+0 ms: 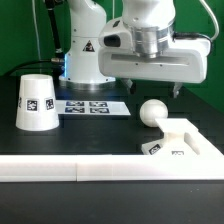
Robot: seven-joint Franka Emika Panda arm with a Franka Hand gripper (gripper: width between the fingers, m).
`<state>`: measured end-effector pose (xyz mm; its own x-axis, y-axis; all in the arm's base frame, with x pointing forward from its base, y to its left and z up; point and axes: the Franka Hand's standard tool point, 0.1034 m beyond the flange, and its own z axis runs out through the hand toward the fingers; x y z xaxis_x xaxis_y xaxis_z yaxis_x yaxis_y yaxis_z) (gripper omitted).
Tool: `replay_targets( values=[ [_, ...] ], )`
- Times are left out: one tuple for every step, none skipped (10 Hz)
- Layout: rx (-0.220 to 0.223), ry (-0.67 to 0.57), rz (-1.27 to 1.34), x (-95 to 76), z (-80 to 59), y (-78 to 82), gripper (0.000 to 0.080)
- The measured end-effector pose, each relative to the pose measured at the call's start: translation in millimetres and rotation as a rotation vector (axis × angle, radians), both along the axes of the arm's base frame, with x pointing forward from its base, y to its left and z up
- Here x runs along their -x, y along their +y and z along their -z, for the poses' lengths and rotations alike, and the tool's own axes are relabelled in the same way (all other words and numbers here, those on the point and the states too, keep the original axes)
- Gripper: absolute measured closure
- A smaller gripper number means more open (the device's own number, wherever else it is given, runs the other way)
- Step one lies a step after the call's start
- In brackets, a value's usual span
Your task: Assemble lamp
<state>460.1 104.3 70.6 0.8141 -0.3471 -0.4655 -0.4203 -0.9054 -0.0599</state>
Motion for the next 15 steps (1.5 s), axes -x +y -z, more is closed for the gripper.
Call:
replay_targets(
  values=[
    [-0.040, 0.000, -0.013, -5.7, 1.4, 2.1, 0.0101],
    [-0.061, 0.071, -0.018, 2.3, 1.1, 0.2, 0.0101],
    [-0.086, 0.151, -0.019, 4.3, 2.5, -2.4, 0.0101],
    [-0.106, 0.211, -0.021, 3.8, 4.8, -3.6, 0.0101],
    [-0.121, 0.258, -0.025, 6.5, 8.7, -3.3, 0.0101],
    [-0.141, 0.322, -0.033, 11.3, 11.5, -3.6, 0.0101],
    [-0.152, 0.356, -0.034, 10.9, 15.6, -4.4, 0.0101],
    [-0.159, 0.380, -0.034, 11.5, 18.6, -5.0, 0.0101],
    [-0.154, 0.371, -0.034, 10.9, 20.7, -3.4, 0.0101],
    [-0.152, 0.369, -0.039, 11.6, 21.9, -0.4, 0.0101],
    [-0.150, 0.368, -0.041, 12.9, 24.2, 1.2, 0.0101],
    [-0.144, 0.359, -0.041, 14.6, 28.6, 2.4, 0.0101],
    [-0.139, 0.355, -0.043, 17.6, 32.7, 4.3, 0.0101],
    [-0.133, 0.349, -0.045, 20.5, 37.0, 6.6, 0.0101],
    [-0.129, 0.345, -0.047, 23.3, 40.6, 8.2, 0.0101]
  ],
)
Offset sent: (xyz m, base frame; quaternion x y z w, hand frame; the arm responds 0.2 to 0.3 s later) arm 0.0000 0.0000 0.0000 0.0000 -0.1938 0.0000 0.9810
